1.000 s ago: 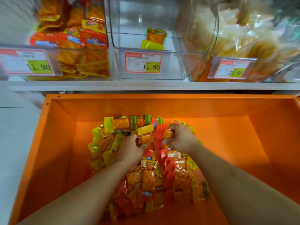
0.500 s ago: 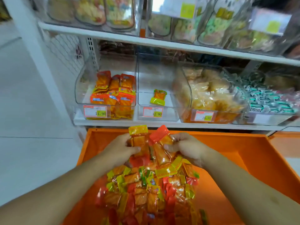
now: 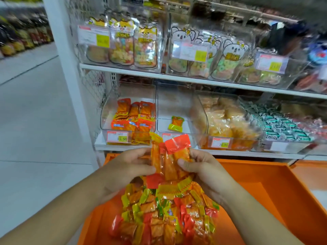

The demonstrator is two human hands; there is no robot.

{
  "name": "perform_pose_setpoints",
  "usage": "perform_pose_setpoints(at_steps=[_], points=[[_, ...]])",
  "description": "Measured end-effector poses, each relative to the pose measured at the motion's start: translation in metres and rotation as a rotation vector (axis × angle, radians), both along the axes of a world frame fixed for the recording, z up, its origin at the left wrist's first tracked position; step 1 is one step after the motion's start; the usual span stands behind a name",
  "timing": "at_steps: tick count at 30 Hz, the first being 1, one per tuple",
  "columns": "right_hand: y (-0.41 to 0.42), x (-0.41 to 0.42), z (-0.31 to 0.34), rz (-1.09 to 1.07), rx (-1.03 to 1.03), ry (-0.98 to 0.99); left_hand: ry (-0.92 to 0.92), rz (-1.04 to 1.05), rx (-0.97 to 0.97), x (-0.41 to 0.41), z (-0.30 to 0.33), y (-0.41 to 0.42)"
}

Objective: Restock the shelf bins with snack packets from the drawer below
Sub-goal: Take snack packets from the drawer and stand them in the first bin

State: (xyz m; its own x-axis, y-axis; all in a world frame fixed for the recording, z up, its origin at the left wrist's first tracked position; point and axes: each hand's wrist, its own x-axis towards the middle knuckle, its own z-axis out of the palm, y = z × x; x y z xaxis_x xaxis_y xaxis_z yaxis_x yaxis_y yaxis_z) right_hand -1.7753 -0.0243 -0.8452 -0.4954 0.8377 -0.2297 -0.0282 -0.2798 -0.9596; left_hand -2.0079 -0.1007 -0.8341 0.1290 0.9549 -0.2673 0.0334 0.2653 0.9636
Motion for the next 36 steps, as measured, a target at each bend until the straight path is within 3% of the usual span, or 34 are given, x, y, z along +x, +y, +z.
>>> perform_pose_setpoints(at_steps=[5,8,10,19,24,28,36], points=[[0.016,-0.001,0.013,-0.070,0.083,-0.022,0.373,0.007,0.106,-0.020,0.000,0.018],[0.024,-0.003,0.016,-0.053,0.167,-0.056,0.739,0.102,0.155,-0.029,-0.002,0.026],[0.026,-0.005,0.016,-0.035,0.197,-0.086,0.814,0.138,0.147,-0.033,-0.004,0.030],[0.028,-0.017,0.008,0.034,0.161,-0.095,0.523,0.212,0.085,-0.037,0.004,0.036],[0.024,-0.019,0.003,-0.005,0.093,-0.034,0.162,0.352,0.097,-0.029,0.005,0.030],[0.017,-0.019,0.000,-0.031,0.048,-0.001,-0.134,0.459,-0.030,-0.013,0.001,0.025],[0.010,-0.021,-0.001,-0.111,0.028,0.017,-0.142,0.518,-0.056,0.004,-0.007,0.023]])
